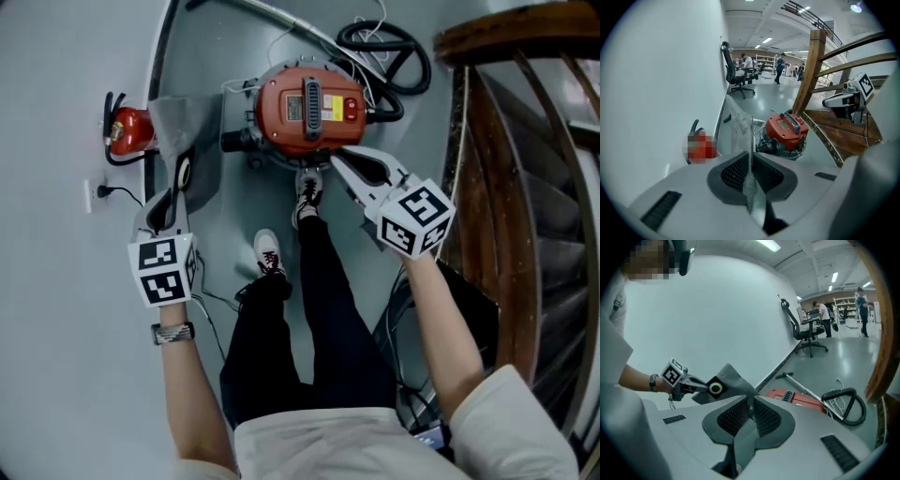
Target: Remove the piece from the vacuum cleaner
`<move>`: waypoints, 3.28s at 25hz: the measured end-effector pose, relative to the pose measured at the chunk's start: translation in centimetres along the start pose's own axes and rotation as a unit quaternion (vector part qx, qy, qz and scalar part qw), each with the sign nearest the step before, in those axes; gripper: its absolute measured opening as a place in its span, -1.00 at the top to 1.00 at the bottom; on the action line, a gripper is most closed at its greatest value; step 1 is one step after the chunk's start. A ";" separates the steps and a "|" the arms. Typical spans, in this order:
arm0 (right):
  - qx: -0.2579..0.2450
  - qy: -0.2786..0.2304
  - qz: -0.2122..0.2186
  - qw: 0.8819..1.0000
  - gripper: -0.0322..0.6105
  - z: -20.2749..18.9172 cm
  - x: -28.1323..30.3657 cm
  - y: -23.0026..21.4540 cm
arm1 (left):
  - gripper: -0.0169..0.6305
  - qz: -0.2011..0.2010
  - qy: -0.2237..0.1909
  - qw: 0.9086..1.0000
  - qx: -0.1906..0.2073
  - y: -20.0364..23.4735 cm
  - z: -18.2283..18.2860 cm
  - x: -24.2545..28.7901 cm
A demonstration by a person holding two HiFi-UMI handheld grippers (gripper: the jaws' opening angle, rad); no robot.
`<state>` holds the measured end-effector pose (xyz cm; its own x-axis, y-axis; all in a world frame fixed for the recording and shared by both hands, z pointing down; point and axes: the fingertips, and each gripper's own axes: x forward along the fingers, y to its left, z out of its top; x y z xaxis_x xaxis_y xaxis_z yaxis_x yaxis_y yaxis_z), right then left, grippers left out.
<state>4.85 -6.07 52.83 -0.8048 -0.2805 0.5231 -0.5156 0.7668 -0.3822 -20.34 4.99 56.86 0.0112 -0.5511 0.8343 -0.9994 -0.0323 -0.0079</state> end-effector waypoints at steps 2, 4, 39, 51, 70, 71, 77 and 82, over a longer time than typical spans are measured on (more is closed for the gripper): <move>-0.031 0.004 -0.011 0.999 0.73 1.2 -1.9 1.1 | 0.84 -0.001 -0.007 1.000 -0.002 -0.2 0.4 -1.7; -0.053 -0.003 -0.028 0.998 0.76 2.7 -3.8 2.0 | 0.84 -0.004 -0.014 1.000 0.005 -0.4 0.9 -3.3; -0.171 -0.136 -0.099 0.971 0.81 26.4 -24.2 16.4 | 0.85 -0.056 -0.190 0.975 0.098 -5.7 21.1 -30.2; -0.213 -0.205 -0.112 0.949 0.81 32.6 -28.9 21.9 | 0.85 -0.075 -0.242 0.956 0.147 -7.5 24.1 -36.5; -0.274 -0.246 -0.138 0.919 0.81 37.6 -34.4 25.3 | 0.85 -0.088 -0.361 0.913 0.171 -9.3 31.3 -45.8; -0.274 -0.247 -0.139 0.919 0.81 37.7 -34.5 25.4 | 0.85 -0.088 -0.365 0.911 0.173 -9.3 31.4 -46.2; -0.281 -0.253 -0.141 0.915 0.81 37.7 -35.3 26.0 | 0.85 -0.089 -0.368 0.911 0.163 -9.6 31.5 -47.7; -0.282 -0.254 -0.143 0.914 0.81 37.6 -35.6 26.1 | 0.85 -0.093 -0.370 0.910 0.161 -9.8 31.1 -47.9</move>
<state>8.99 2.17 -4.40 -0.7677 -0.6377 0.0637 -0.6076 0.7558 0.2439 -10.06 5.71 -0.15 0.3168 -0.9178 0.2392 -0.9182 -0.3600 -0.1652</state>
